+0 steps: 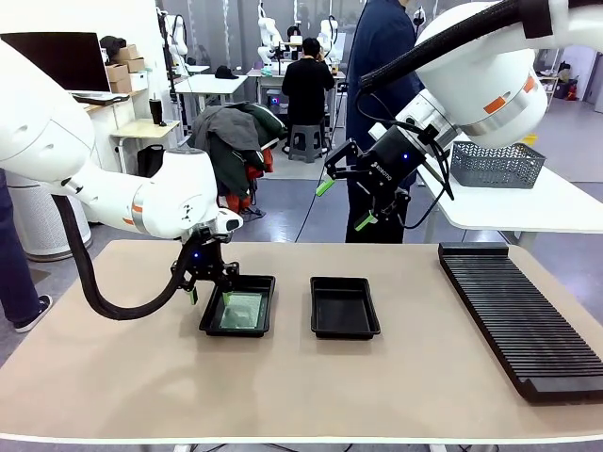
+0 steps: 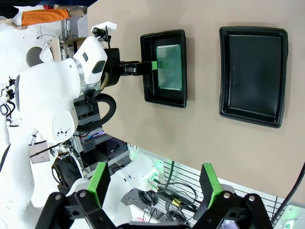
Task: Inspect and transfer BCBs to ESD trays.
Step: Pick up the ESD tray and place it on the left side of the table.
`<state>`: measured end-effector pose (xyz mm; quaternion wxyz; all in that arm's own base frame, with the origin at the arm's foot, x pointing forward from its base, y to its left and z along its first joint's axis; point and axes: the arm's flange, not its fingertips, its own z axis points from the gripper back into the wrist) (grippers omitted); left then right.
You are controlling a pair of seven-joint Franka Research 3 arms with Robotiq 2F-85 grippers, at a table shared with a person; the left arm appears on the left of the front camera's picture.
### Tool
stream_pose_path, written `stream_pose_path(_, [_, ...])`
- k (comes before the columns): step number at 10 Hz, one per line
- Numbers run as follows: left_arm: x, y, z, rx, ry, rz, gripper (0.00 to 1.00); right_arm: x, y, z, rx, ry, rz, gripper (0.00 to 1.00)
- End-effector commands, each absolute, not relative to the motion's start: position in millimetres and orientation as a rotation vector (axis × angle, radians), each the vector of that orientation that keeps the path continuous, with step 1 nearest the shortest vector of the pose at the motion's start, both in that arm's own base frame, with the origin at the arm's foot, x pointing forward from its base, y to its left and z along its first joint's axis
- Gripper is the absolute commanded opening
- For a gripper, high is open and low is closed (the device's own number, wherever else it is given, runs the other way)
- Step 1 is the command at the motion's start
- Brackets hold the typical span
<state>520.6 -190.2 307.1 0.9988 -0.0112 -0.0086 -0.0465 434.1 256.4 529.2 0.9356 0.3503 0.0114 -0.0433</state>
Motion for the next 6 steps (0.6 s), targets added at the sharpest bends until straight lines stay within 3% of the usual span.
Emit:
stream_pose_path(1, [513.6, -186.3, 309.3, -0.031, -0.032, -0.076, 0.75, 437.3, 258.1, 529.4, 0.707, 0.015, -0.096, 1.0])
stream_pose_path(4, [509.4, -185.5, 315.5, -0.044, -0.05, -0.084, 0.6, 437.3, 258.1, 529.4, 0.707, 0.015, -0.096, 1.0])
stream_pose_path(5, [510.2, -187.0, 314.8, -0.041, -0.049, -0.086, 0.66, 437.3, 258.1, 529.4, 0.707, 0.015, -0.096, 1.0])
stream_pose_path(6, [511.2, -187.1, 314.1, -0.039, -0.048, -0.085, 0.52, 437.3, 258.1, 529.4, 0.707, 0.015, -0.096, 1.0])
